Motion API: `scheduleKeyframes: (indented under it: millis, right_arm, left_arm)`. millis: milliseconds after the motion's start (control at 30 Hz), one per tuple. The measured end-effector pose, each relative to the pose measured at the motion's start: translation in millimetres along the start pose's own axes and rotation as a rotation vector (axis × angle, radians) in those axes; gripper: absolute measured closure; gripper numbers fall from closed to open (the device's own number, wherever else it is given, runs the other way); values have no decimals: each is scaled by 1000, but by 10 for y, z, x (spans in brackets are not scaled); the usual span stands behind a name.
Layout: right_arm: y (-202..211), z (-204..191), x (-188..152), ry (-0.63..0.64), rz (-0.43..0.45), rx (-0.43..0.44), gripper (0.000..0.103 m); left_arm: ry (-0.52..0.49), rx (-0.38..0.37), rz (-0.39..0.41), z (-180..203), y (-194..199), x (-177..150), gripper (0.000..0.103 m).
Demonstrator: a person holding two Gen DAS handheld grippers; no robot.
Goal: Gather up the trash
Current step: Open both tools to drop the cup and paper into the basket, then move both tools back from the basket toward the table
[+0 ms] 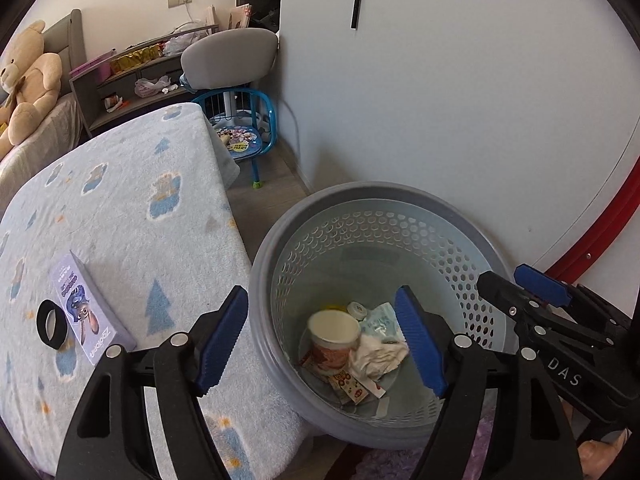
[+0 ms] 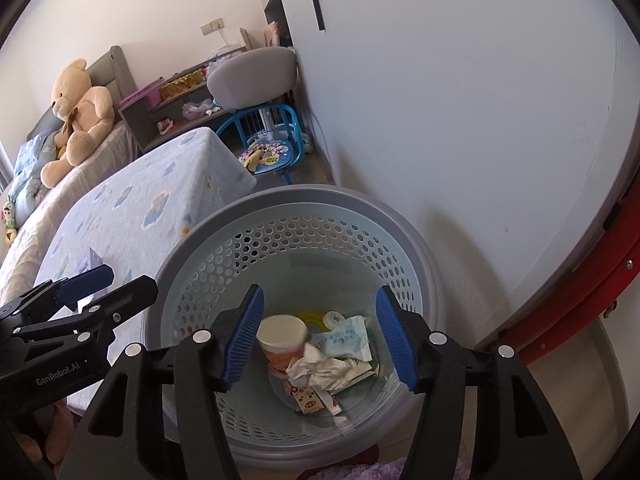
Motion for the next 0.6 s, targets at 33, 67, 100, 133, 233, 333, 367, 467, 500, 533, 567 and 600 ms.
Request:
scheduleKeyframes:
  millis: [33,67,100,133,233,333,367,467,500,533,567,600]
  right_arm:
    - [2,-1,4,-1,0,1,44]
    - [6,-4,1,-2,1,2,43]
    - [11,-6,-3,-2,1,2,43]
    - [15,-9,-7,-1,0,2,43]
    - [13,-20,-13,1,0,1,42]
    - [27,-37,-19,4,-1,1,41]
    - [29,-49,-23,5,0,1,40]
    - [35,-83,-37,9,-1,1,40]
    - [37,-88,-43,9,-1,1,39]
    - [40,-94,-46,10,0,1,38]
    - [44,-103,-54,12,0,0,37]
    - [50,-113,-59,13,1,0,36]
  left_arm:
    - [1,2,1,-3,6,-2,30]
    - [2,1,1,-6,9,1,29]
    - [3,2,1,-11,12,5,29]
    - [4,2,1,-14,13,5,29]
    - [10,3,4,-40,13,12,29]
    - [16,6,7,-57,36,6,29]
    - [18,6,9,-63,46,4,29]
    - [25,8,12,-85,73,-8,29]
    - [27,9,13,-92,78,-9,29]
    - [29,10,15,-104,88,-14,29]
    - [32,11,16,-117,100,-21,29]
    - [36,13,17,-132,106,-22,29]
Point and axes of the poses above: each gripper's, at about its wrist camera, not at the fingertips, and y roughly against the way its jaws point, z to its right, x to its top, the point moved 10 cm from there along -y, roughly the way its jaws point, and after that the axes turned 2 degrees about -z, right-handed, at the moved point
